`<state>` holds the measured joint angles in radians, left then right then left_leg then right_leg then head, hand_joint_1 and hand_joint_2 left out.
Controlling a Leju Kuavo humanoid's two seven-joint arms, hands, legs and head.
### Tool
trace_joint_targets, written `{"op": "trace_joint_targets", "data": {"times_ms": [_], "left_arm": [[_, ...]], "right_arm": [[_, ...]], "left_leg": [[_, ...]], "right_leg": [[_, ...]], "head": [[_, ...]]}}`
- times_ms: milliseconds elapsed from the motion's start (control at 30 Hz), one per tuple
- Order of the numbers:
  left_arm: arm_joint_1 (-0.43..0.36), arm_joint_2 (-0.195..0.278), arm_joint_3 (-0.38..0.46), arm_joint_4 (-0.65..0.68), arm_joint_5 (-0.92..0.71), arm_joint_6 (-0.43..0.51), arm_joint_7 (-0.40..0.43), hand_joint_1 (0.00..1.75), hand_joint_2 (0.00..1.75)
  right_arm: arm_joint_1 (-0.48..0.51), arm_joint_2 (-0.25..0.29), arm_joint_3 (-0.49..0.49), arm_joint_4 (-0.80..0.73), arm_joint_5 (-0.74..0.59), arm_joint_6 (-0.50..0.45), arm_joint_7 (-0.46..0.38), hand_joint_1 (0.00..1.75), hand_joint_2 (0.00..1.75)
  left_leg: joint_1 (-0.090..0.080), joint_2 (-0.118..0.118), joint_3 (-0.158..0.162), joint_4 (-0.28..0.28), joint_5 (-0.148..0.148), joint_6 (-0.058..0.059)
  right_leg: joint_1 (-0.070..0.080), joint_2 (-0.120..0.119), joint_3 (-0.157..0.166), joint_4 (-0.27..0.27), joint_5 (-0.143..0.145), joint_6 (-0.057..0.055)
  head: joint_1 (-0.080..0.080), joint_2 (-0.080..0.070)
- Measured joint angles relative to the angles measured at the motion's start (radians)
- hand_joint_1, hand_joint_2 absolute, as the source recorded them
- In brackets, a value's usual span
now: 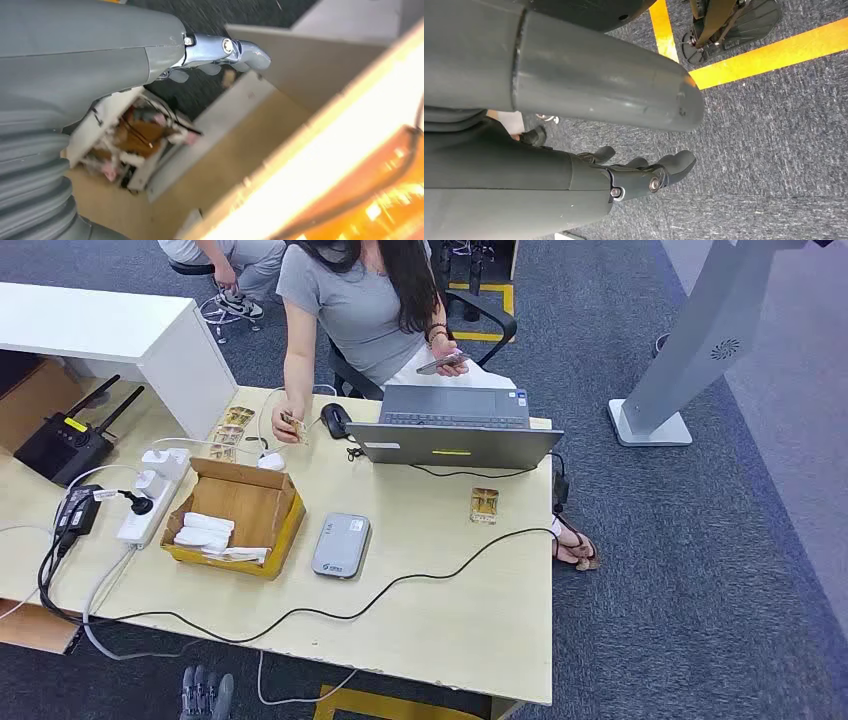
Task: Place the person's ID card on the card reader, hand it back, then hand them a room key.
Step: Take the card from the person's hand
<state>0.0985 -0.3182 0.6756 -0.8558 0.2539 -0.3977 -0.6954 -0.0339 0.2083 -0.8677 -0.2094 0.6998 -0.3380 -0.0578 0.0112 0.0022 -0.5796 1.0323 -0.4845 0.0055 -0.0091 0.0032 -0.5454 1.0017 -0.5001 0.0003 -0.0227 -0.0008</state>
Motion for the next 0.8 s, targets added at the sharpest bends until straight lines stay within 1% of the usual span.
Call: {"op": "trace_joint_targets", "data": {"times_ms": [67, 100, 133, 200, 233, 267, 333, 400, 500, 600, 667, 733, 767, 800], "left_arm": [[0.023, 0.000, -0.012, -0.069, 0.022, -0.055, 0.017, 0.00, 1.75], [0.045, 0.000, -0.021, -0.137, 0.050, -0.108, 0.052, 0.00, 1.75], [0.066, -0.001, -0.025, -0.217, 0.089, -0.160, 0.111, 0.00, 1.75], [0.096, -0.003, -0.023, -0.361, 0.166, -0.220, 0.237, 0.00, 1.75], [0.105, -0.004, -0.021, -0.421, 0.186, -0.233, 0.270, 0.00, 1.75], [0.109, -0.005, -0.018, -0.466, 0.187, -0.247, 0.273, 0.00, 1.75], [0.108, -0.006, -0.007, -0.521, 0.157, -0.290, 0.236, 0.00, 1.75], [0.098, -0.002, 0.014, -0.539, 0.122, -0.342, 0.194, 0.00, 1.75], [0.069, 0.015, 0.068, -0.533, 0.084, -0.411, 0.152, 0.00, 1.75], [0.042, 0.035, 0.126, -0.512, 0.052, -0.450, 0.127, 0.00, 1.75], [0.031, 0.042, 0.156, -0.503, 0.018, -0.457, 0.112, 0.00, 1.75], [0.023, 0.046, 0.179, -0.500, -0.036, -0.443, 0.093, 0.00, 1.75], [0.018, 0.050, 0.187, -0.500, -0.083, -0.412, 0.075, 0.00, 1.75], [0.014, 0.054, 0.193, -0.506, -0.148, -0.353, 0.053, 0.00, 1.75]], "right_arm": [[0.000, -0.001, -0.003, 0.000, -0.006, 0.014, -0.004, 0.00, 0.00], [0.000, -0.003, -0.007, 0.000, -0.010, 0.026, -0.007, 0.00, 0.00], [0.000, -0.006, -0.011, 0.000, -0.014, 0.040, -0.011, 0.00, 0.00], [0.000, -0.011, -0.016, 0.000, -0.014, 0.058, -0.016, 0.00, 0.00], [0.000, -0.014, -0.017, 0.000, -0.011, 0.063, -0.019, 0.00, 0.00], [0.000, -0.015, -0.019, 0.000, -0.009, 0.067, -0.022, 0.00, 0.00], [0.000, -0.017, -0.021, 0.000, 0.000, 0.074, -0.029, 0.00, 0.00], [0.000, -0.018, -0.022, 0.000, 0.009, 0.080, -0.031, 0.00, 0.00], [0.000, -0.018, -0.022, 0.001, 0.021, 0.084, -0.021, 0.00, 0.00], [0.000, -0.018, -0.022, 0.001, 0.030, 0.086, -0.009, 0.00, 0.00], [0.000, -0.018, -0.022, 0.001, 0.034, 0.087, -0.003, 0.00, 0.00], [0.000, -0.018, -0.022, 0.002, 0.042, 0.087, 0.002, 0.00, 0.00], [0.000, -0.018, -0.022, 0.002, 0.050, 0.089, 0.004, 0.00, 0.00], [0.000, -0.019, -0.022, 0.002, 0.060, 0.092, 0.006, 0.00, 0.00]], "left_leg": [[0.000, 0.000, 0.000, 0.000, 0.000, 0.000], [0.000, 0.000, 0.000, 0.000, 0.000, 0.000], [0.000, 0.000, 0.000, 0.000, 0.000, 0.000], [0.000, 0.000, 0.000, 0.000, 0.000, 0.000], [0.000, 0.000, 0.000, 0.000, 0.000, 0.000], [0.000, 0.000, 0.000, 0.000, 0.000, 0.000], [0.000, -0.001, 0.000, 0.000, 0.000, 0.000], [0.000, -0.001, 0.000, 0.000, 0.000, 0.000], [0.000, -0.001, 0.000, 0.000, 0.001, 0.000], [0.000, -0.001, 0.000, 0.000, 0.001, 0.000], [0.000, -0.001, 0.000, 0.000, 0.001, 0.000], [0.000, -0.001, 0.000, 0.000, 0.001, 0.000], [0.000, -0.001, 0.000, 0.000, 0.001, 0.000], [0.000, -0.001, 0.000, 0.000, 0.001, 0.000]], "right_leg": [[0.000, 0.000, 0.000, 0.000, 0.000, 0.000], [0.000, 0.000, 0.000, 0.000, 0.000, 0.000], [0.000, 0.000, 0.000, 0.000, 0.000, 0.000], [0.000, 0.000, 0.000, 0.000, 0.000, 0.000], [0.000, 0.000, 0.000, 0.000, 0.000, 0.000], [0.000, -0.001, 0.000, 0.000, 0.000, 0.000], [0.000, -0.001, 0.000, 0.000, 0.000, 0.000], [0.000, -0.001, 0.000, 0.000, 0.000, 0.000], [0.000, -0.001, 0.000, 0.000, 0.000, 0.000], [0.000, -0.001, 0.000, 0.000, 0.000, 0.000], [0.000, -0.001, 0.000, 0.000, 0.000, 0.000], [0.000, -0.001, 0.000, 0.000, 0.000, 0.000], [0.000, -0.001, 0.000, 0.000, 0.000, 0.000], [0.000, -0.001, 0.000, 0.000, 0.000, 0.000]], "head": [[0.000, 0.000], [0.000, 0.000], [0.000, 0.000], [0.000, 0.000], [0.000, 0.000], [0.000, 0.000], [0.000, 0.000], [0.000, 0.000], [0.000, 0.000], [0.000, 0.000], [0.000, 0.000], [0.000, 0.000], [0.000, 0.000], [0.000, 0.000]]}}
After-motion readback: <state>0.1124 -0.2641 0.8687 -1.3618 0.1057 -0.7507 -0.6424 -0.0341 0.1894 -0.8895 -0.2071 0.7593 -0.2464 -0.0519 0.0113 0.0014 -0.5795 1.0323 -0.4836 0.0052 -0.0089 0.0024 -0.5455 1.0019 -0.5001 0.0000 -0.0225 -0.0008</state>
